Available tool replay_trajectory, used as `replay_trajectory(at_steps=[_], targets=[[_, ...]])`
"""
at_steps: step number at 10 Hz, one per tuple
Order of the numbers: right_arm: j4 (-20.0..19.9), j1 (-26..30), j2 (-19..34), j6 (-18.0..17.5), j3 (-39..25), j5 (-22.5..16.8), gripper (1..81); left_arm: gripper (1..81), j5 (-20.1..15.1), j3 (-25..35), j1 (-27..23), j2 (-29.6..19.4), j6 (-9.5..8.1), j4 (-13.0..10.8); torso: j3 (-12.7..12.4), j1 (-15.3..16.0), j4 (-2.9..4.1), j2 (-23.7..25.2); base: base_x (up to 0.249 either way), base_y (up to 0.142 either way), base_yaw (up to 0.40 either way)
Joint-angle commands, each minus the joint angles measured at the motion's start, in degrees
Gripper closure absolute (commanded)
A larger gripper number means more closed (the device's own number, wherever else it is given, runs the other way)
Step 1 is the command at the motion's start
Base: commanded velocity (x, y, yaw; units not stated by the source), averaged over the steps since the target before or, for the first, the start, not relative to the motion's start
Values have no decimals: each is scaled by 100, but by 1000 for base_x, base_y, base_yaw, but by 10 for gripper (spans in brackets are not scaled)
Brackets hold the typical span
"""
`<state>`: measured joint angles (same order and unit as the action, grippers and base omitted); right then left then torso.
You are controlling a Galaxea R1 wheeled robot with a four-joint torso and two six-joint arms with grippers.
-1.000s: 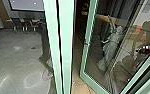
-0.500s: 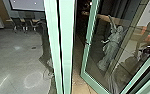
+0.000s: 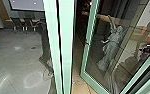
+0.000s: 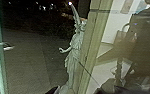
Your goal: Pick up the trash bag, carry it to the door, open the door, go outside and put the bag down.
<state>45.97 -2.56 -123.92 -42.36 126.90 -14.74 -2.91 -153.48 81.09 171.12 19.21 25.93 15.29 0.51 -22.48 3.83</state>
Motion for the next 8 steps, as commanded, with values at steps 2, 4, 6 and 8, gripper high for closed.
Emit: replay_trajectory(at_steps=[2, 4, 6, 8], targets=[[-989, 50, -1135, 8, 860, -987, 10, 811, -429, 37, -168, -34, 12, 61, 0, 0, 0, 0, 0, 0, 0], [-1582, -373, -1480, 44, 511, -1057, 10, 811, -429, 28, -176, -7, 12, 44, 0, 0, 0, 0, 0, 0, 0], [-2142, -793, -1508, 53, 82, -1154, 10, 811, -429, 28, -185, 2, 12, 26, 0, 0, 0, 0, 0, 0, 0], [-2505, -1478, -1305, 61, -580, -1277, 10, 811, -421, 46, -185, 2, 12, 17, 0, 2, 0, -2, 0, 0, 0]])
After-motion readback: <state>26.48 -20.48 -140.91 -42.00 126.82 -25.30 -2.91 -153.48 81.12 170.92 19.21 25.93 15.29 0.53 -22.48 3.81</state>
